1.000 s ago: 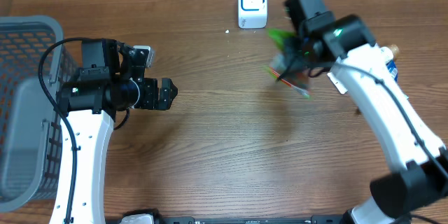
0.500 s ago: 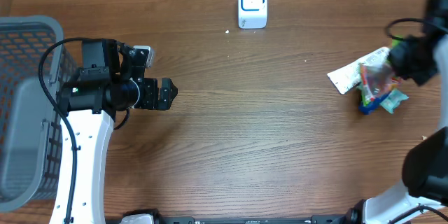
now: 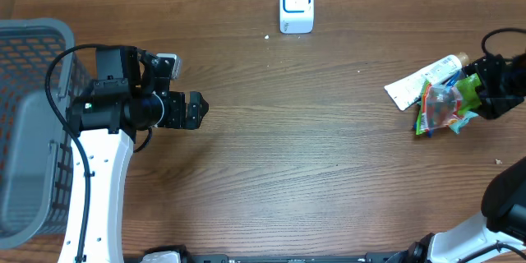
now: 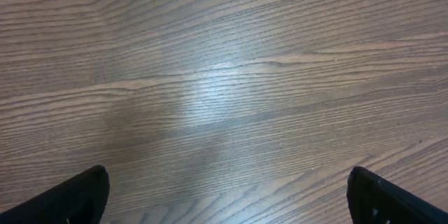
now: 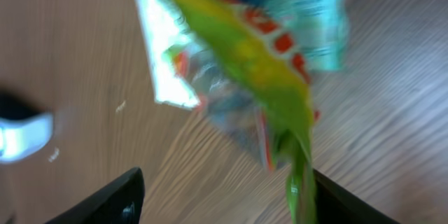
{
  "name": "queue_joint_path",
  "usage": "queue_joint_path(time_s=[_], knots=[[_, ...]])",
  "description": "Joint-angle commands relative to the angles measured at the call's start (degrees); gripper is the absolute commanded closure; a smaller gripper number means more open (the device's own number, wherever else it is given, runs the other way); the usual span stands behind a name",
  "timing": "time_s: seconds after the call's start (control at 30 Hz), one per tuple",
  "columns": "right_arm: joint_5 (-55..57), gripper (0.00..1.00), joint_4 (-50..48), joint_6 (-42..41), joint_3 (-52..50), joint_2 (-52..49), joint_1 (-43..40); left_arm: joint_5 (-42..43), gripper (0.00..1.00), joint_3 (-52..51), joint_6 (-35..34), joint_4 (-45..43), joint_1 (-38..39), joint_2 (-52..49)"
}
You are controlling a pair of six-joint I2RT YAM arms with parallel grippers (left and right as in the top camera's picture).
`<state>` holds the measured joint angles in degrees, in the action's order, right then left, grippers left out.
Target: Scan the item barcode
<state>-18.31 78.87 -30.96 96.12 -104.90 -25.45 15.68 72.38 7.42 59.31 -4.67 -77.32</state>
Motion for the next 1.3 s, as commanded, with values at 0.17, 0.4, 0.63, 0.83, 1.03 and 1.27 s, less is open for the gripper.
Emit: queue_joint_path(time_s=[0.17,0.4,0.63,0.83,1.03,1.27], knots=[[-9.6,0.31,17.0,13.2,21.1,9.0,1.2,0.4,0.00,0.1,-0.8,0.0,0.2,-0.3],[-10.3,0.00,18.2,13.4,24.4,24.1,3.5,0.4,0.00,0.1,-0.8,0.0,0.2,-0.3],[-10.3,0.00,18.2,13.0,24.4,38.4,3.8,0.4,0.01,0.1,-0.8,0.0,0.2,-0.3],[-7.0,0.00,18.2,14.4,24.4,46.7,3.8,0.4,0.00,0.1,-0.8,0.0,0.2,-0.3],[-2.3,0.00,18.2,15.2,24.4,50.6,5.9,0.4,0.01,0.1,-0.8,0.0,0.2,-0.3],[-1.7,0.00,17.8,15.2,23.0,50.6,7.6,0.4,0.01,0.1,-0.8,0.0,0.2,-0.3]])
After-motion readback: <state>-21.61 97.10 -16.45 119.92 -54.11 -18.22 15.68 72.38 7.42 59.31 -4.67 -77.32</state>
